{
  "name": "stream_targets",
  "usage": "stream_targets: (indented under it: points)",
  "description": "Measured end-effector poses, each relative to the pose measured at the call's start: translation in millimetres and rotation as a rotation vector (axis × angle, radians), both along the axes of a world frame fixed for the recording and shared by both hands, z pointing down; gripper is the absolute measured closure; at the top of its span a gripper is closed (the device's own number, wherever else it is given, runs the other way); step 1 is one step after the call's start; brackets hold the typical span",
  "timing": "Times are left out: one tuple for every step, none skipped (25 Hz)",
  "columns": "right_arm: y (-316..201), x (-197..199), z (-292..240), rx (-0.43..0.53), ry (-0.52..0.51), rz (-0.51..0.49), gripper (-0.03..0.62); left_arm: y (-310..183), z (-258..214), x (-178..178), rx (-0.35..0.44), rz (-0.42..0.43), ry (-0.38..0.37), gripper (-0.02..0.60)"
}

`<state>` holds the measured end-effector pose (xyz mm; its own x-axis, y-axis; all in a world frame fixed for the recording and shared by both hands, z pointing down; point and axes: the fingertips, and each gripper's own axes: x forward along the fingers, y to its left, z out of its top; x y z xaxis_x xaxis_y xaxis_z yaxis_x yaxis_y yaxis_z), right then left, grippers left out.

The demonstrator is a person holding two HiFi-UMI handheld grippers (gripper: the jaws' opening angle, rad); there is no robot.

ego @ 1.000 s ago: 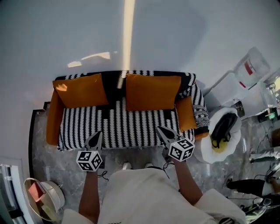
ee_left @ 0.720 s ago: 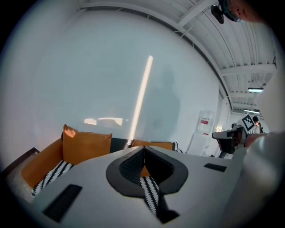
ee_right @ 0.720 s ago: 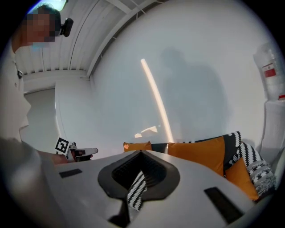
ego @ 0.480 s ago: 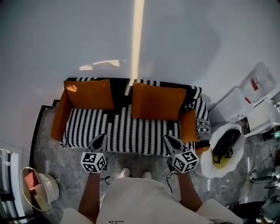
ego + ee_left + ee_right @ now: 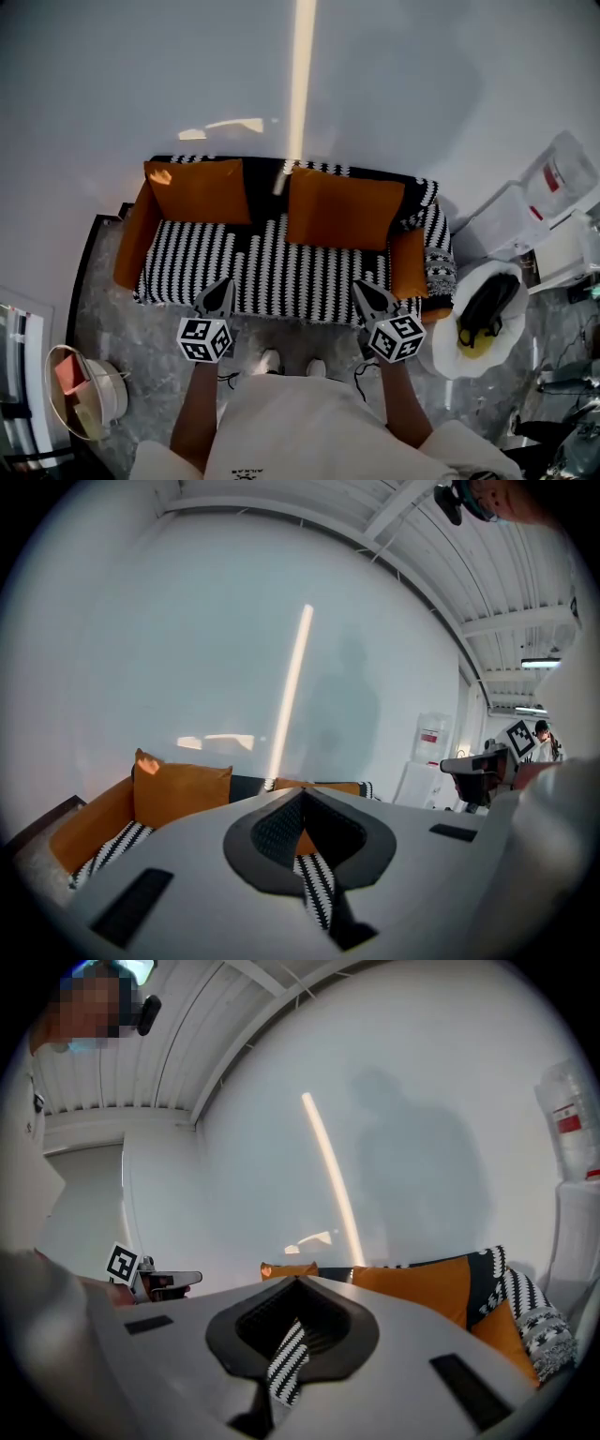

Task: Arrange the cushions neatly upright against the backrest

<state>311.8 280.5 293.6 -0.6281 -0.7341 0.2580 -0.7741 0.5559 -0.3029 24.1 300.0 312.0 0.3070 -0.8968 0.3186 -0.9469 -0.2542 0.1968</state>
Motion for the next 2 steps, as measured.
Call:
stream_targets:
  points:
    - [0.1,-1.1,-0.2,0.001,-0.001,-0.001,0.572,0.4,-0.5,-0.1,0.001,0.0,0.003,0.563]
    - [0.2,-2.3,-0.5,0.003,-0.002,-0.002,0.572,0.8,-0.9,-0.4,0.003,0.0,0.006,0.563]
